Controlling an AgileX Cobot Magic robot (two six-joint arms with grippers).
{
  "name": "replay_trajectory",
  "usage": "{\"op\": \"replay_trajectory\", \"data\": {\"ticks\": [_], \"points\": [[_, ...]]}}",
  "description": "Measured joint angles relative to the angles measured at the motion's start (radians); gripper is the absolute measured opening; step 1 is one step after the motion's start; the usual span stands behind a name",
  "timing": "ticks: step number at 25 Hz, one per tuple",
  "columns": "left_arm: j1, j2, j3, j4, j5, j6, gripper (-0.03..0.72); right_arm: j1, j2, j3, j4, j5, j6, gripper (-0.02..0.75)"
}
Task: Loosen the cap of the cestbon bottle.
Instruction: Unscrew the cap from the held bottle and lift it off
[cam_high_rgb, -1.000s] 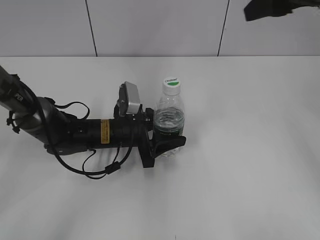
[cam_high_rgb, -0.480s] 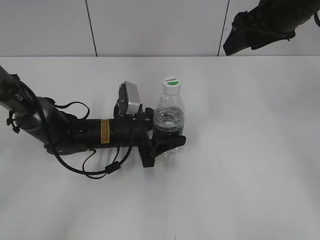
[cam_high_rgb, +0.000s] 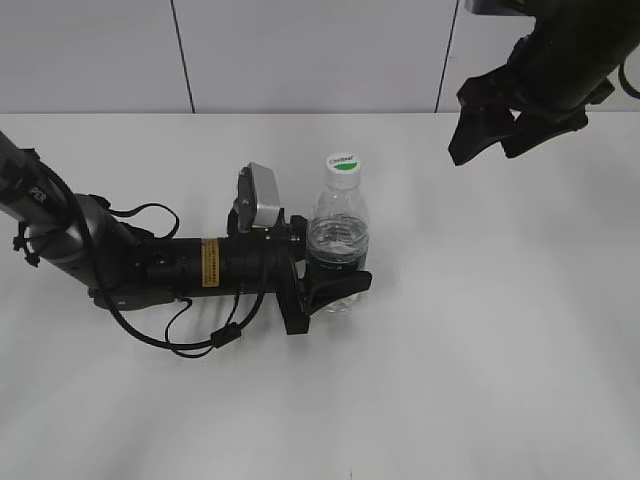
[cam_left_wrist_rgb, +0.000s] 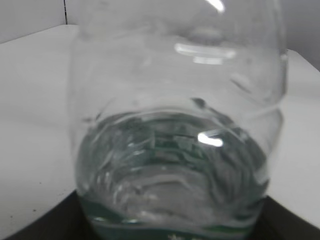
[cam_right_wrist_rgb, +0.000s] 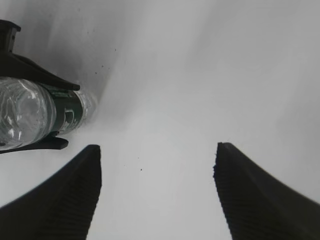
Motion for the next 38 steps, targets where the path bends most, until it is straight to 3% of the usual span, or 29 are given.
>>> {"op": "replay_trajectory", "data": {"ticks": [6,10,19,30,38], "points": [[0.0,0.0,0.0,0.0,0.0,0.0,0.409,0.031,0.007,-0.013,0.01,0.043,0.023,0.55],[0.0,0.0,0.0,0.0,0.0,0.0,0.409,0.103,0.007,-0.048,0.008,0.082,0.044,0.598],[0.0,0.0,0.0,0.0,0.001,0.0,0.409,0.273,0.007,-0.164,-0.088,0.134,0.17,0.599],[0.0,0.0,0.0,0.0,0.001,0.0,0.409,0.346,0.111,-0.271,-0.095,0.194,0.225,0.596],[0.0,0.0,0.0,0.0,0.001,0.0,0.409,0.354,0.162,-0.292,-0.114,0.21,0.239,0.595]]}}
